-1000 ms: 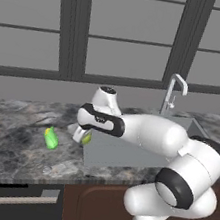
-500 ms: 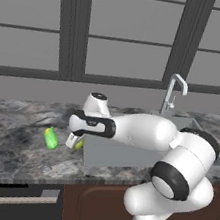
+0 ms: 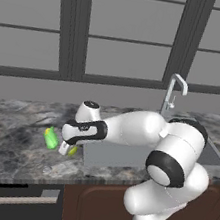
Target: Remove the pear and corn from the sink. Then move the bowl and cup from the counter to the sink for washing.
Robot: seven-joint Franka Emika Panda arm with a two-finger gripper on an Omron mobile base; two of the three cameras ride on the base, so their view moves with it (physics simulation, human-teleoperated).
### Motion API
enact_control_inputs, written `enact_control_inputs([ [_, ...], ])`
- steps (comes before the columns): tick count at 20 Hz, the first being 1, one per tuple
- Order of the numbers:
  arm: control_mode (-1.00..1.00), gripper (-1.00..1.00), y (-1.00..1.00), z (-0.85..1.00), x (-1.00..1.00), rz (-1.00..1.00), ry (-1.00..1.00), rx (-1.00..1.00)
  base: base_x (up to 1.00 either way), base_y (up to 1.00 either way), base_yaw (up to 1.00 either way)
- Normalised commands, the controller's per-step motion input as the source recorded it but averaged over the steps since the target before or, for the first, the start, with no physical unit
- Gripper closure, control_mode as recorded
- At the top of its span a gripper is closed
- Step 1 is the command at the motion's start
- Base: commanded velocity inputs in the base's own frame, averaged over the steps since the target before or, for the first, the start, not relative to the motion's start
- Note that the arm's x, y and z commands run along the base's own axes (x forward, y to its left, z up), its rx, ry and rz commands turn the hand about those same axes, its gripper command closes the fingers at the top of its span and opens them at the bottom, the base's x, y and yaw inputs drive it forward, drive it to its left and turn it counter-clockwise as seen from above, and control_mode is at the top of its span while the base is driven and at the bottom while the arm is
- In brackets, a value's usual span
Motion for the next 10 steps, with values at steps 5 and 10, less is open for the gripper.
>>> enact_control_inputs([
  [5,-1.0,1.0,0.25,-0.29,0.14,0.0,0.0,0.0,0.0,0.0,0.0],
  [10,-1.0,1.0,0.23,-0.21,0.27,0.0,0.01,0.0,0.0,0.0,0.0],
])
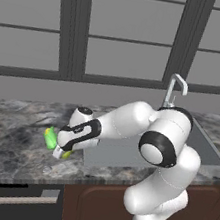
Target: Remove the pear and corn from the sink. Then move the bowl and cup from the counter to the sink for washing.
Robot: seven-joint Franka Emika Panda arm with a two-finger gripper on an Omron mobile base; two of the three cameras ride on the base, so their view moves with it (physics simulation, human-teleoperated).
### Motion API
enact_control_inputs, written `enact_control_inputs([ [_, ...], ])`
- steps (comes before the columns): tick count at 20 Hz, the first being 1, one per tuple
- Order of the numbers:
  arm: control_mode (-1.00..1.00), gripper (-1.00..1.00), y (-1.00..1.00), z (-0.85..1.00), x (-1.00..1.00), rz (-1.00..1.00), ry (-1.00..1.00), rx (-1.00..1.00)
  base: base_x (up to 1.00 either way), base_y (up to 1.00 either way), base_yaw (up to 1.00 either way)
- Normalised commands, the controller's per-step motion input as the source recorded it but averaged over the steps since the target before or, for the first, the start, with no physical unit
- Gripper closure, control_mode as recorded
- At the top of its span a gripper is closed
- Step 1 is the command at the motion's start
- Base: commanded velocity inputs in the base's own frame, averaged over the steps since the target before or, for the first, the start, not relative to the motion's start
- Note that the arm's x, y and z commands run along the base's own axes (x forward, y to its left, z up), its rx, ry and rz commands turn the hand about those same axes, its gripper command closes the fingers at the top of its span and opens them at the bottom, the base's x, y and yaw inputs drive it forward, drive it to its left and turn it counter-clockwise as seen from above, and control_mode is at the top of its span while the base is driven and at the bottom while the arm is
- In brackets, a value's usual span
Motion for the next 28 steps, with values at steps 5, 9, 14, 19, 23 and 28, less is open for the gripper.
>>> enact_control_inputs([
  [5,-1.0,1.0,0.23,-0.13,0.29,0.0,0.01,0.0,0.0,0.0,0.0],
  [9,-1.0,1.0,0.22,-0.12,0.21,0.0,0.0,0.0,0.0,0.0,0.0],
  [14,-1.0,1.0,0.12,-0.17,0.04,0.0,0.0,0.0,0.0,0.0,0.0],
  [19,-1.0,-1.0,0.02,-0.17,0.01,-0.04,0.02,-0.02,0.0,0.0,0.0],
  [23,-1.0,-1.0,-0.01,-0.02,0.0,-0.1,0.0,0.0,0.0,0.0,0.0],
  [28,-1.0,-1.0,-0.08,0.0,-0.01,-0.09,0.0,0.0,0.0,0.0,0.0],
])
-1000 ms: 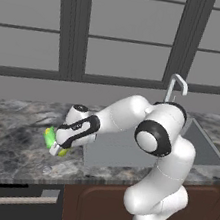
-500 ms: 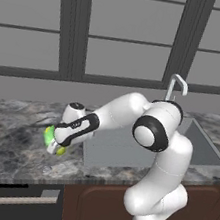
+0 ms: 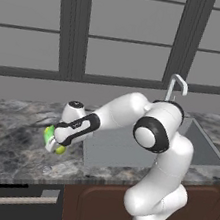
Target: Remove the pear and corn from the sink. Then move the bowl and cup from the counter to the sink for washing.
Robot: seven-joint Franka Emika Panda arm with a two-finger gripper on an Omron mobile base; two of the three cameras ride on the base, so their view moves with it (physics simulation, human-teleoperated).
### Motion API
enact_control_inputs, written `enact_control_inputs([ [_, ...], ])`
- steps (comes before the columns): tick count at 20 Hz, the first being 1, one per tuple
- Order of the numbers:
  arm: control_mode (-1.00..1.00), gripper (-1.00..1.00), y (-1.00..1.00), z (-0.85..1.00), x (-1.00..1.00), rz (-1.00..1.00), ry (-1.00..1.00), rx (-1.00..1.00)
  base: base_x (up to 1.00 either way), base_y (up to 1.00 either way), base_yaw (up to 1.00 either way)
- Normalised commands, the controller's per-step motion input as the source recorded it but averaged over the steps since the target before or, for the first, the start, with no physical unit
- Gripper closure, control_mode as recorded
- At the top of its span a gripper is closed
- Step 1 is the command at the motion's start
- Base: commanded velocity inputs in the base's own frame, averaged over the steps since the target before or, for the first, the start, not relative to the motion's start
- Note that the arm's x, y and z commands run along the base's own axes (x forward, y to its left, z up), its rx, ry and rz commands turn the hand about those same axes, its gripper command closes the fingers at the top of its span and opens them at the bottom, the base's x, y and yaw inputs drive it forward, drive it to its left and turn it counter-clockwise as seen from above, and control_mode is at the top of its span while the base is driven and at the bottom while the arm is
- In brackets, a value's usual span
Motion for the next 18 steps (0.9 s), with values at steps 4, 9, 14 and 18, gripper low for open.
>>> enact_control_inputs([
  [4,-1.0,-1.0,-0.09,0.03,-0.01,-0.1,-0.01,0.0,0.0,0.0,0.0],
  [9,-1.0,-1.0,-0.08,0.21,-0.03,-0.12,-0.01,0.0,0.0,0.0,0.0],
  [14,-1.0,-1.0,-0.08,0.31,-0.07,-0.14,0.0,0.0,0.0,0.0,0.0],
  [18,-1.0,-1.0,-0.17,0.33,-0.07,-0.14,0.02,0.0,0.0,0.0,0.0],
])
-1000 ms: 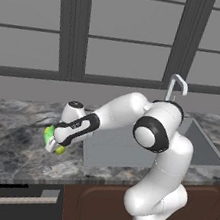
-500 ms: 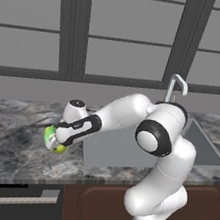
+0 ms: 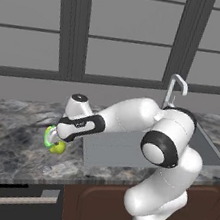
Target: Remove the pear and corn from the sink. Then move the bowl and cup from the counter to the sink for washing.
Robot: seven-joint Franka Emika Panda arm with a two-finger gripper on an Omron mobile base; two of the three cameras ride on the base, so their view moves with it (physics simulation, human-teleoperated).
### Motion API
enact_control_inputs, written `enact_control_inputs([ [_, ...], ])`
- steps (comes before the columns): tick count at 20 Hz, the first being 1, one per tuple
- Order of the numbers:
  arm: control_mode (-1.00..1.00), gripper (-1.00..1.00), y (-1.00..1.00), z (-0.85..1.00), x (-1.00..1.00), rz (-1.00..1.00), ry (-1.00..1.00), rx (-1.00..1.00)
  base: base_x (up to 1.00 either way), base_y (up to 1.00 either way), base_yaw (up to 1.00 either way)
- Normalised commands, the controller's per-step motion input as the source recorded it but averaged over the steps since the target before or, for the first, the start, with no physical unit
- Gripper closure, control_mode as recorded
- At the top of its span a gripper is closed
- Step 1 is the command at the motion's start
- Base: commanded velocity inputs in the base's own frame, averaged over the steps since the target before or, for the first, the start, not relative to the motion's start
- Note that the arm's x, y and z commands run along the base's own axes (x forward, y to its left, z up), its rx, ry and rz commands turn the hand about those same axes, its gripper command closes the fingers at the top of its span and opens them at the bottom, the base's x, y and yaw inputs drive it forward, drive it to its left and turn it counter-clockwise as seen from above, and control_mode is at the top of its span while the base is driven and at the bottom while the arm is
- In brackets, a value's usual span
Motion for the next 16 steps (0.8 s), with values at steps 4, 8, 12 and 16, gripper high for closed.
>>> enact_control_inputs([
  [4,-1.0,-1.0,-0.27,0.3,-0.11,-0.16,0.04,0.0,0.0,0.0,0.0],
  [8,-1.0,-1.0,-0.35,0.28,-0.14,-0.17,0.02,0.0,0.0,0.0,0.0],
  [12,-1.0,-1.0,-0.39,0.24,-0.14,-0.11,0.0,0.0,0.0,0.0,0.0],
  [16,-1.0,-1.0,-0.45,0.24,-0.2,-0.07,0.0,0.0,0.0,0.0,0.0],
])
